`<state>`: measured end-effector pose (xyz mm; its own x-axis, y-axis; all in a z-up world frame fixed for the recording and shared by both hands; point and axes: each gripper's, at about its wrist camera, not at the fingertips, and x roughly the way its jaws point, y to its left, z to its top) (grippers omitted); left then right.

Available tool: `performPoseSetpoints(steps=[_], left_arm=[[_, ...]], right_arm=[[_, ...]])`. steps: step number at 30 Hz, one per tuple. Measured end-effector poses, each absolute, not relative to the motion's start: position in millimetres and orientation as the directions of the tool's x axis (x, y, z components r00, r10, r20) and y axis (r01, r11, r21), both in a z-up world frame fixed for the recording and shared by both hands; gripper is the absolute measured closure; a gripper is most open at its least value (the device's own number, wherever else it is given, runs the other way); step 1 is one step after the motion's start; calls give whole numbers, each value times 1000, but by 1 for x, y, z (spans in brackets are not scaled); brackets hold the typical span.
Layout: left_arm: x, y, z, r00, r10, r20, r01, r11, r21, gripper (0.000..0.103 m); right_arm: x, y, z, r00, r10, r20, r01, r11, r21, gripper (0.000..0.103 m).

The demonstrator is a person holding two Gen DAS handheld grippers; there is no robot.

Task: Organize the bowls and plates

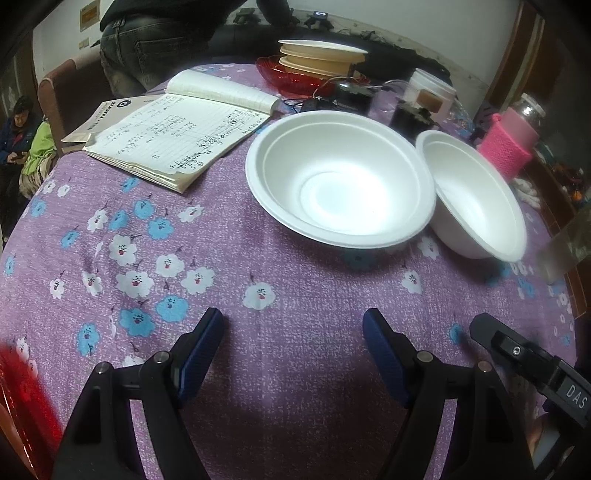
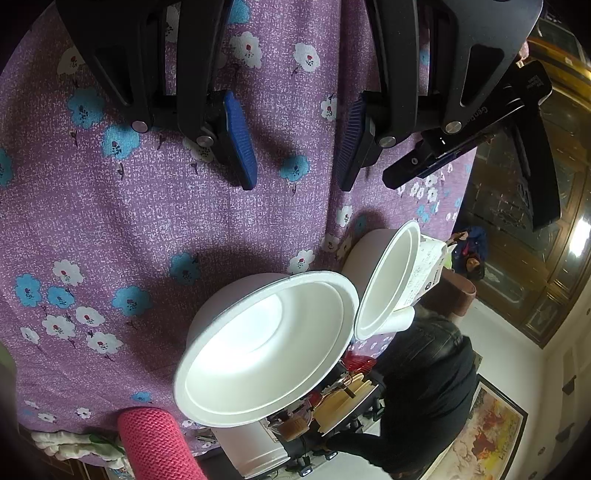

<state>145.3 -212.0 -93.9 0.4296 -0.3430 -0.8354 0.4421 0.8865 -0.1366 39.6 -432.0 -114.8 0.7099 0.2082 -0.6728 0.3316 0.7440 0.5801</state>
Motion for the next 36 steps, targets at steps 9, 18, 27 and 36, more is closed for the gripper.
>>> performPoseSetpoints(steps=[9, 18, 27, 36], left_arm=[[141, -215, -95, 421, -350, -837, 461, 877, -135, 25], [138, -217, -95, 414, -357, -837, 478, 868, -134, 25], [138, -217, -95, 411, -361, -837, 481, 866, -137, 25], [138, -216, -96, 411, -361, -837, 481, 866, -137, 25]], right_arm=[[39, -432, -115, 710, 208, -673, 332, 744, 580, 58], [39, -433, -115, 710, 208, -673, 332, 744, 580, 58], [39, -433, -115, 710, 209, -673, 332, 743, 581, 58], [39, -433, -115, 710, 209, -672, 331, 743, 581, 58]])
